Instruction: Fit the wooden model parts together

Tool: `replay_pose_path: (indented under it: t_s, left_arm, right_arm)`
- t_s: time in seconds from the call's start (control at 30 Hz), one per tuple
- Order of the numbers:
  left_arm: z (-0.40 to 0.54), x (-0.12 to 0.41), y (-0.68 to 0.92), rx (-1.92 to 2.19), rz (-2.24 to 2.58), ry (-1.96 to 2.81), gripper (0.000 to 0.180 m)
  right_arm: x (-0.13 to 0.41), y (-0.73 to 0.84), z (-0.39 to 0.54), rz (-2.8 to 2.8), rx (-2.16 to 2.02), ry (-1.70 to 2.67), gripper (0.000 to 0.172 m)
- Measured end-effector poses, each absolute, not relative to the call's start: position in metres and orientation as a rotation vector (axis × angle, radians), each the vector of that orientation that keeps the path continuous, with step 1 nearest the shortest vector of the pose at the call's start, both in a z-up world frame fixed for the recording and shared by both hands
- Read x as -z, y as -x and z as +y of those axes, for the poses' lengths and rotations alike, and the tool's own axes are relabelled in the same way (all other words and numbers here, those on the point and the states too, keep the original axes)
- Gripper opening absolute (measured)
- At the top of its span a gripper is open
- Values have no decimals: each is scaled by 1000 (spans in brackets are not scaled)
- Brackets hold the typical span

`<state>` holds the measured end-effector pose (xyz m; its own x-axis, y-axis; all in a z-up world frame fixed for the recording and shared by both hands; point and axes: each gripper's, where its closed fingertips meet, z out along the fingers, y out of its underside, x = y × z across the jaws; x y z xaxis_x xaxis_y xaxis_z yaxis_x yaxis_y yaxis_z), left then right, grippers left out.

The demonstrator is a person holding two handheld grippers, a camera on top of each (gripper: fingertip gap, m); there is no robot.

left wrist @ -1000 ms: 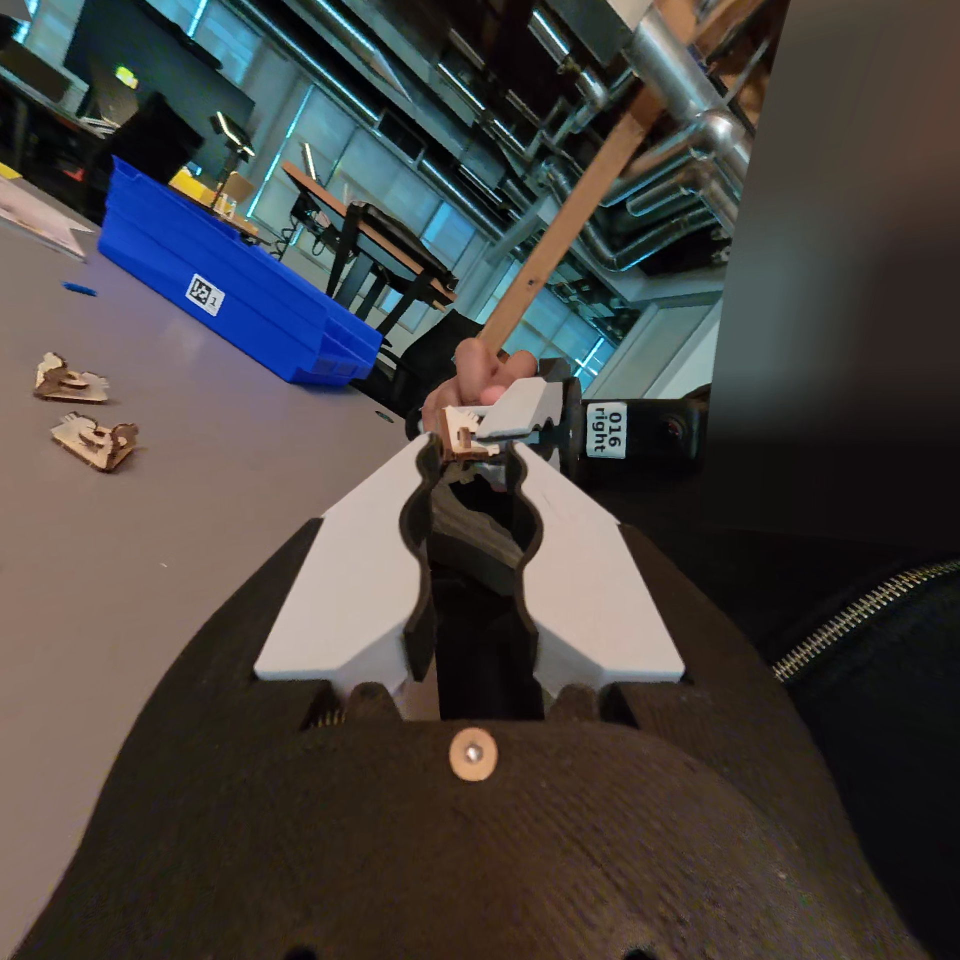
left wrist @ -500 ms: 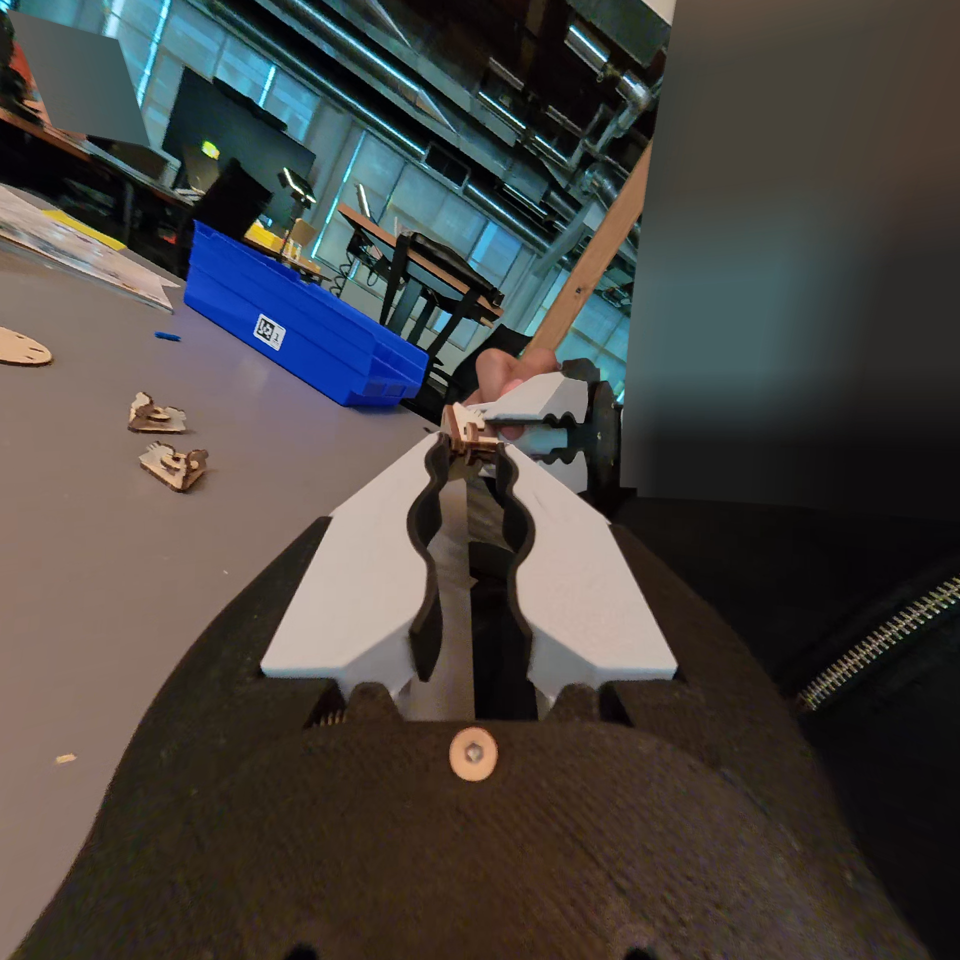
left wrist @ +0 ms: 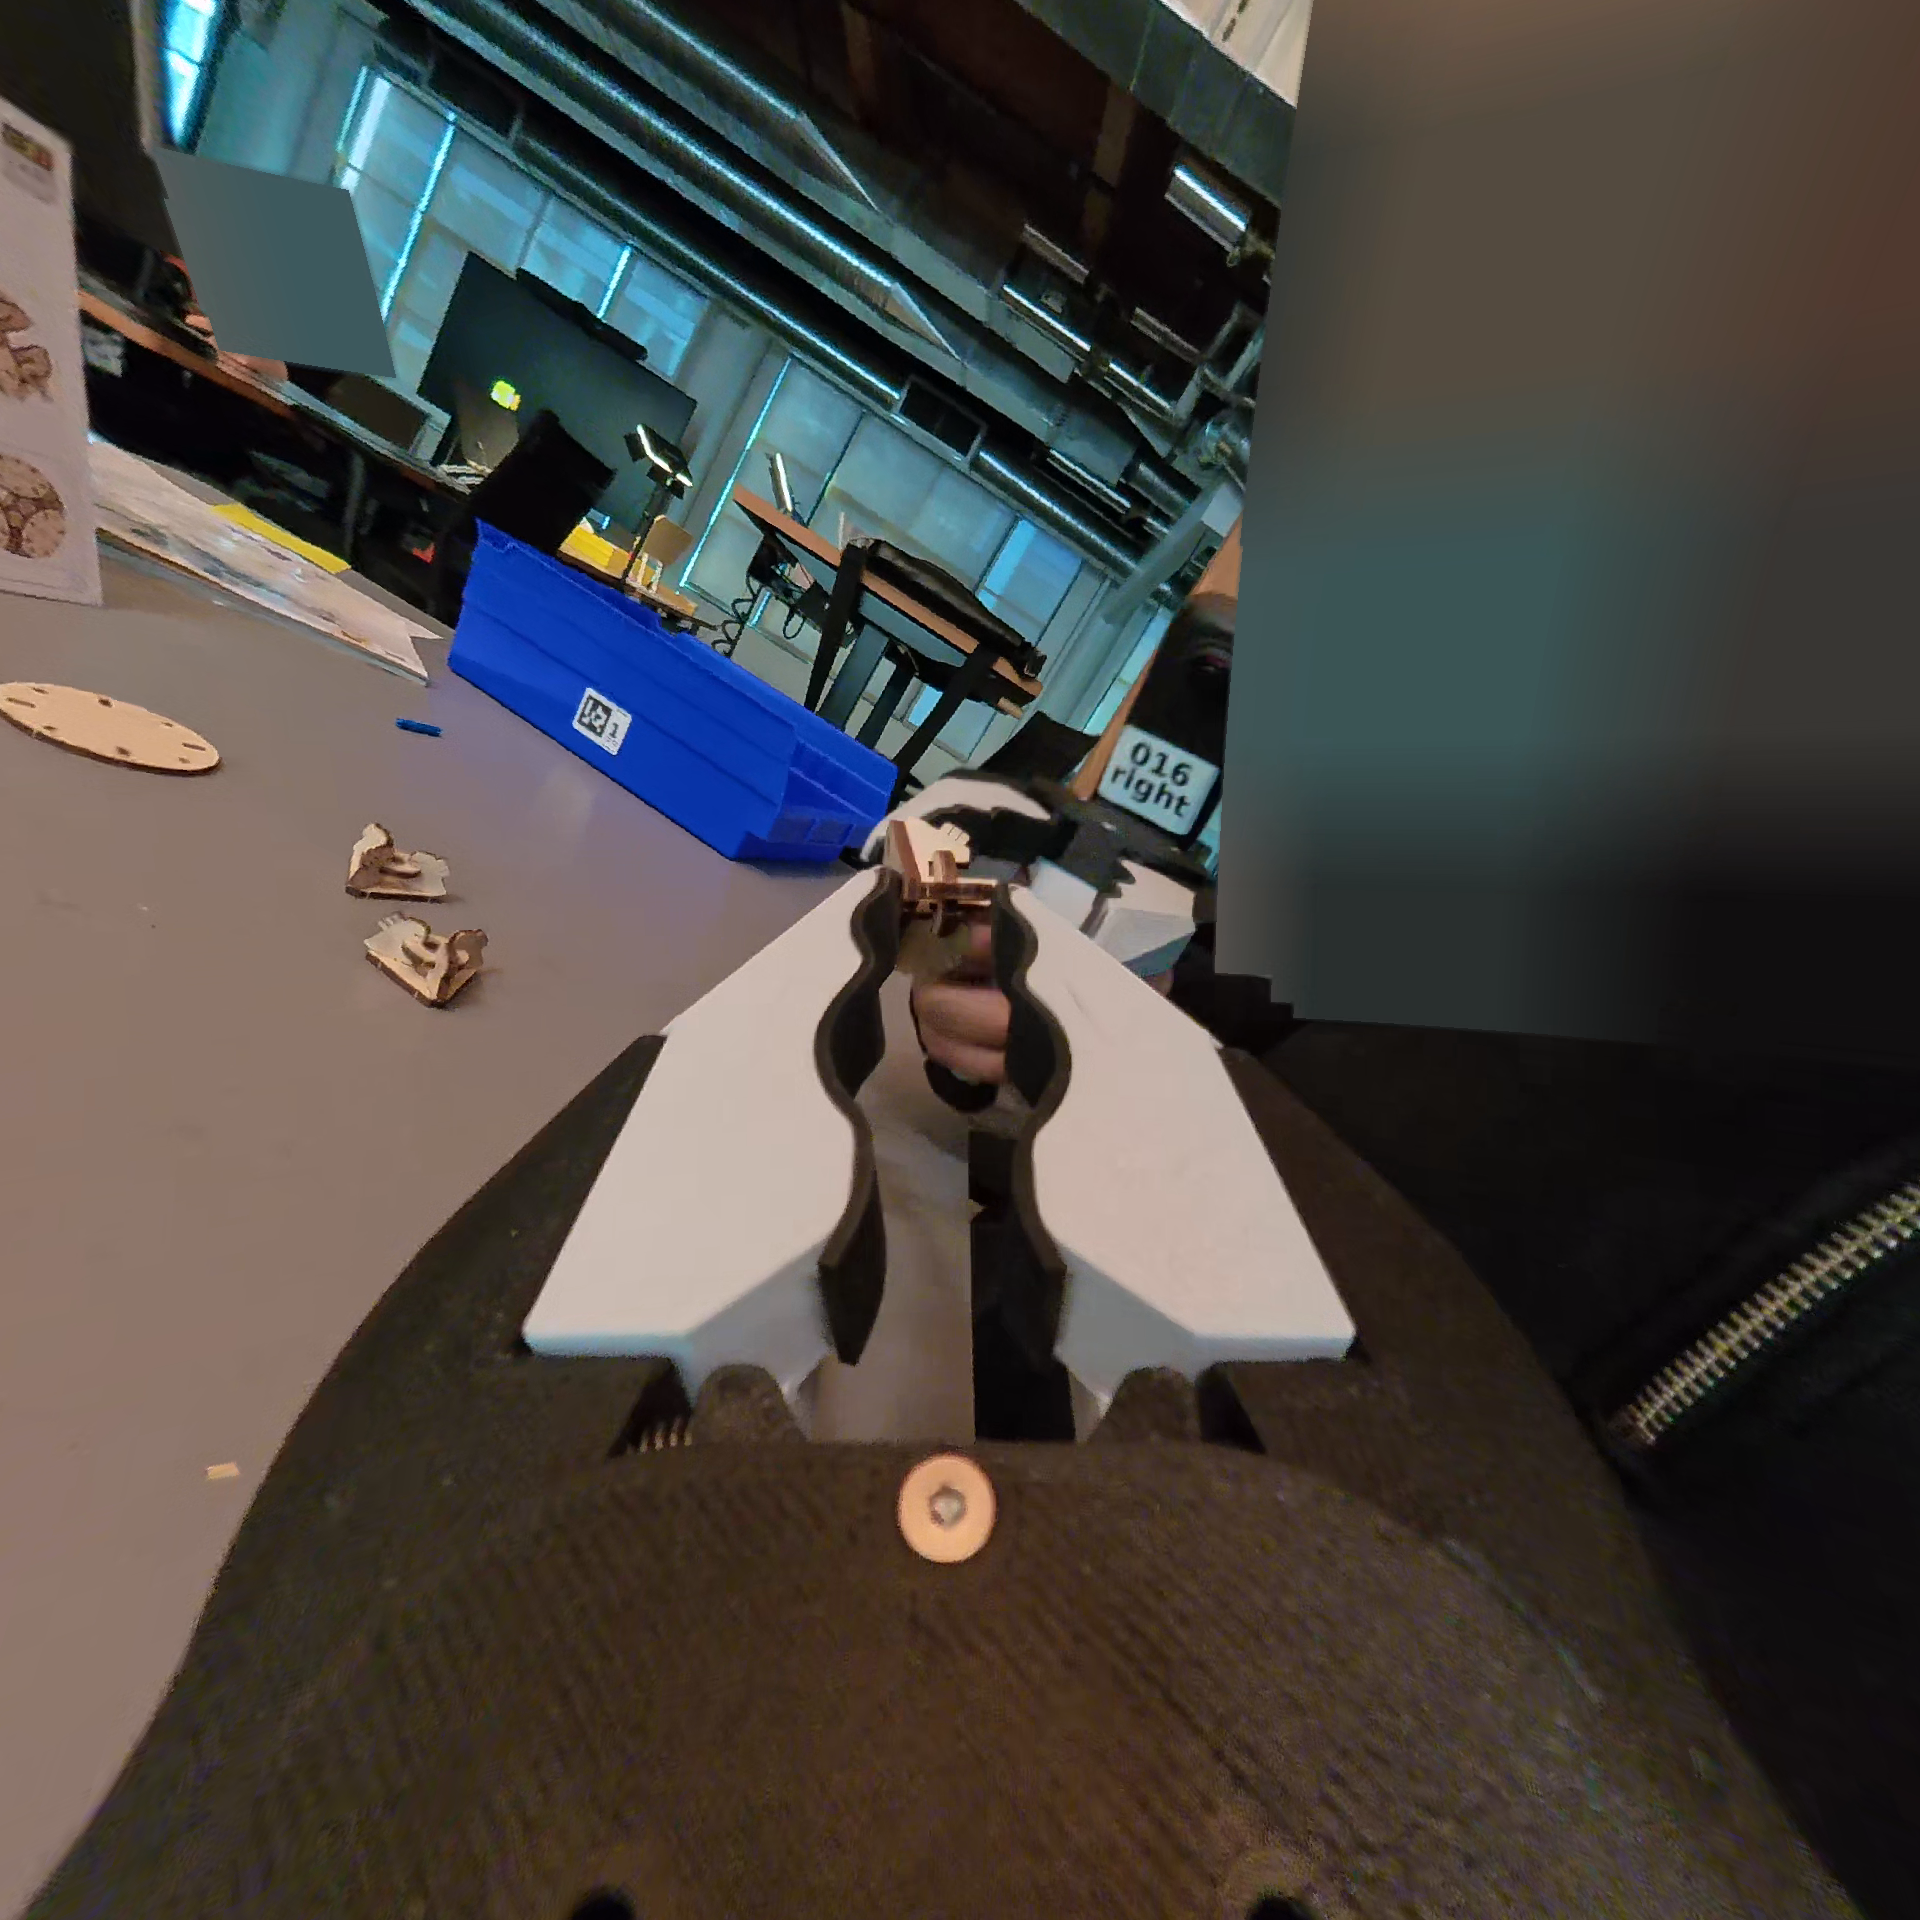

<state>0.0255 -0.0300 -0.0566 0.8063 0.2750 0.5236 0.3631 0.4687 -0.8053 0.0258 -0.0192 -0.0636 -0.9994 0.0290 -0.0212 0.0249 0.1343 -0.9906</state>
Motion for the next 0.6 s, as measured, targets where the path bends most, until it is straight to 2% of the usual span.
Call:
replay_pose_path:
  t_s: [0.1,0.2,0.4,0.6]
  left_arm:
    - [-35,55,-24,93,-677,1066,15]
    - [-31,56,-25,78,-666,1092,15]
    - [-28,56,-28,74,-645,1110,15]
    - [-24,52,-34,83,-597,1126,15]
  right_arm:
    - [62,-23,-27,-2405,-2225,247,49]
    - [62,-22,-32,-2416,-2293,312,46]
    - [59,-24,-30,-2467,-2394,342,28]
    - [59,-30,-29,-2513,-2451,307,32]
